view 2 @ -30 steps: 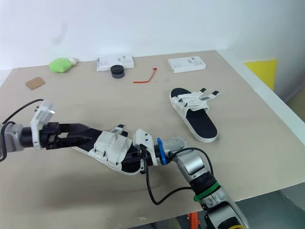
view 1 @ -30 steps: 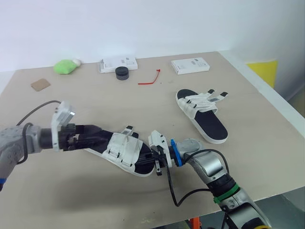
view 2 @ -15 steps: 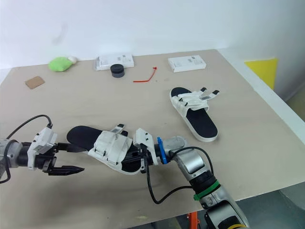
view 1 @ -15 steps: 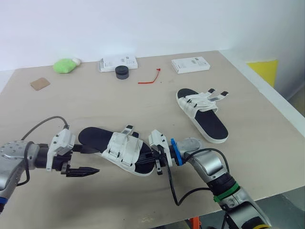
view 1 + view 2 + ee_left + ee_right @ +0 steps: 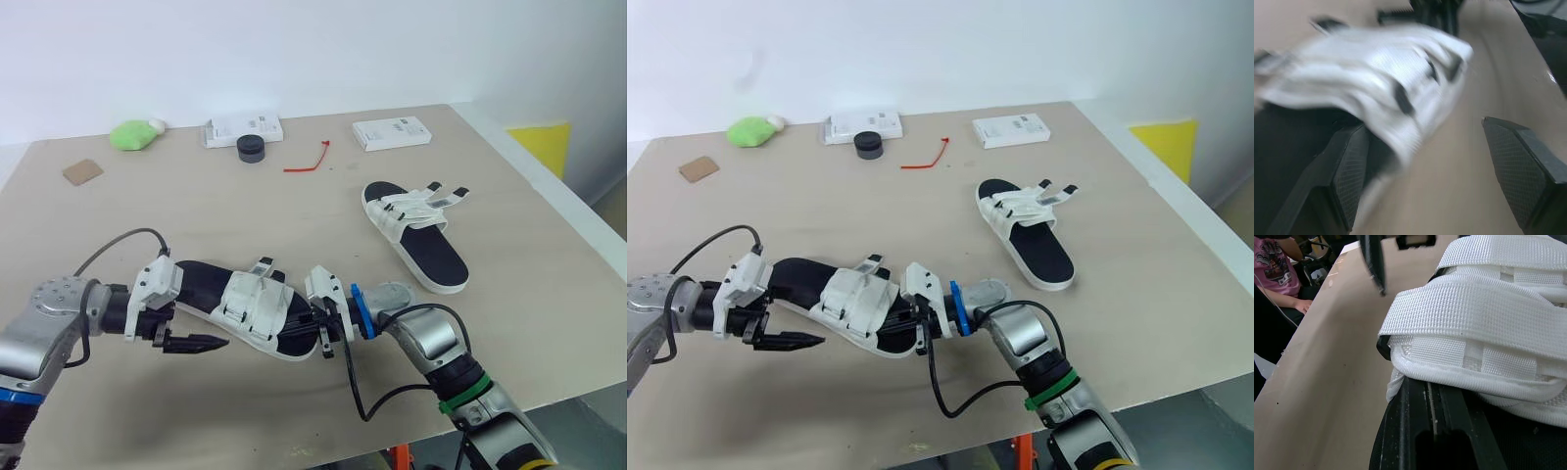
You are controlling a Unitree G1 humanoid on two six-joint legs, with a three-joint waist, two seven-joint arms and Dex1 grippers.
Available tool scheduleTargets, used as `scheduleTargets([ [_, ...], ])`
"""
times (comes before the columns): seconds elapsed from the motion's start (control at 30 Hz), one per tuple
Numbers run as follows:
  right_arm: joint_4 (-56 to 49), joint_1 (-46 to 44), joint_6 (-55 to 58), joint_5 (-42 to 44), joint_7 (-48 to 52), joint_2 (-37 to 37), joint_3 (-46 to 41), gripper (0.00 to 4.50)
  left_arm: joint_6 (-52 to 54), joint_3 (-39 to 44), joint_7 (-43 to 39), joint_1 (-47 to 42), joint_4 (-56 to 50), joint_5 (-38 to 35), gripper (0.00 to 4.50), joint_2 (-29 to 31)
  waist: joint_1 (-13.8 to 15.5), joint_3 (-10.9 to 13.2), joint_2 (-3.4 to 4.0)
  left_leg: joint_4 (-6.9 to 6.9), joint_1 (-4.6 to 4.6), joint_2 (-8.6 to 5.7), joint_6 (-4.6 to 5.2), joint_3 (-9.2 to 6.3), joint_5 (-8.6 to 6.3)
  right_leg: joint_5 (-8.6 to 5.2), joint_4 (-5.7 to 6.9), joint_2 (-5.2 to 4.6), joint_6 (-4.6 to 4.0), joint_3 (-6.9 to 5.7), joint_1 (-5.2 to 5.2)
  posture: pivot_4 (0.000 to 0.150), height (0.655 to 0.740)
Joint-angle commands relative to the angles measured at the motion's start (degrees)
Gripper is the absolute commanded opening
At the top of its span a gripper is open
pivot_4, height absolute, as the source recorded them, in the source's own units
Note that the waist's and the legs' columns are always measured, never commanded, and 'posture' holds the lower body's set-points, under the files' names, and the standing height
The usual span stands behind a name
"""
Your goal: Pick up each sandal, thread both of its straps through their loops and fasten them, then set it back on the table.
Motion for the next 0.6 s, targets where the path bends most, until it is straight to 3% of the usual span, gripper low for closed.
scheduleTargets([
  [0.03, 4.1, 1.7, 1.3, -3.3, -1.2, -1.1, 2.6, 0.0, 0.8, 0.2, 1.2, -1.3, -1.2, -0.1, 3.75, -1.1, 0.0, 0.0, 0.02, 0.01, 0.0, 0.0, 0.02, 0.0, 0.01, 0.01, 0.0, 0.0, -0.01, 0.0, 0.0, 0.15, 0.74],
  [0.23, 4.5, 1.4, 1.1, -3.3, -1.2, -1.0, 2.7, 0.0, 1.9, -2.1, 2.1, -1.7, -3.2, 0.1, 3.75, -4.1, 0.0, 0.0, 0.01, 0.06, 0.0, 0.0, 0.06, 0.0, 0.03, 0.07, 0.01, 0.01, 0.01, 0.0, 0.04, 0.15, 0.74],
  [0.33, 4.4, 1.4, 1.1, -3.3, -1.3, -1.1, 2.6, 0.0, 3.1, -2.3, 3.0, -1.0, -4.5, -0.5, 2.93, -4.9, 0.0, 0.0, 0.01, 0.06, 0.01, -0.01, 0.06, -0.01, 0.04, 0.08, 0.02, 0.01, 0.01, 0.0, 0.05, 0.15, 0.74],
  [0.37, 4.4, 1.4, 1.2, -3.3, -1.4, -1.1, 2.5, 0.0, 2.9, -2.4, 2.8, -0.4, -4.7, -0.4, 2.86, -4.8, 0.0, 0.0, 0.02, 0.07, 0.01, -0.01, 0.06, -0.01, 0.04, 0.08, 0.02, 0.01, 0.01, 0.01, 0.06, 0.15, 0.74],
  [0.4, 4.3, 1.5, 1.2, -3.3, -1.3, -1.4, 2.4, 0.0, 2.3, -2.4, 2.4, 1.1, -4.6, 0.0, 2.1, -4.5, 0.0, 0.0, 0.02, 0.08, 0.01, -0.01, 0.06, -0.02, 0.03, 0.08, 0.02, 0.01, 0.0, 0.0, 0.08, 0.15, 0.74],
  [0.47, 4.2, 1.5, 1.2, -3.3, -1.1, -1.9, 2.0, 0.0, 1.0, -2.2, 1.9, 3.7, -4.1, 0.9, 1.69, -4.1, -0.1, -0.1, 0.06, 0.08, 0.01, -0.01, 0.06, -0.02, 0.03, 0.08, 0.02, 0.01, 0.0, 0.0, 0.08, 0.15, 0.74],
  [0.57, 4.5, 1.1, 1.1, -3.1, -0.9, -2.4, 1.7, 0.0, -0.7, -2.0, 1.7, 5.8, -3.3, 1.7, 0.34, -4.3, 0.2, -0.1, 0.14, 0.09, 0.06, -0.02, 0.09, -0.02, 0.01, 0.05, 0.02, -0.01, -0.03, 0.01, 0.14, 0.15, 0.74],
  [0.6, 4.8, 0.8, 1.1, -3.1, -0.9, -2.5, 1.6, 0.0, -1.4, -2.0, 1.6, 6.3, -3.0, 2.0, 0.12, -4.5, 0.3, -0.1, 0.15, 0.09, 0.06, -0.02, 0.09, -0.04, 0.01, 0.05, 0.02, -0.01, -0.03, -0.01, 0.14, 0.15, 0.74],
])
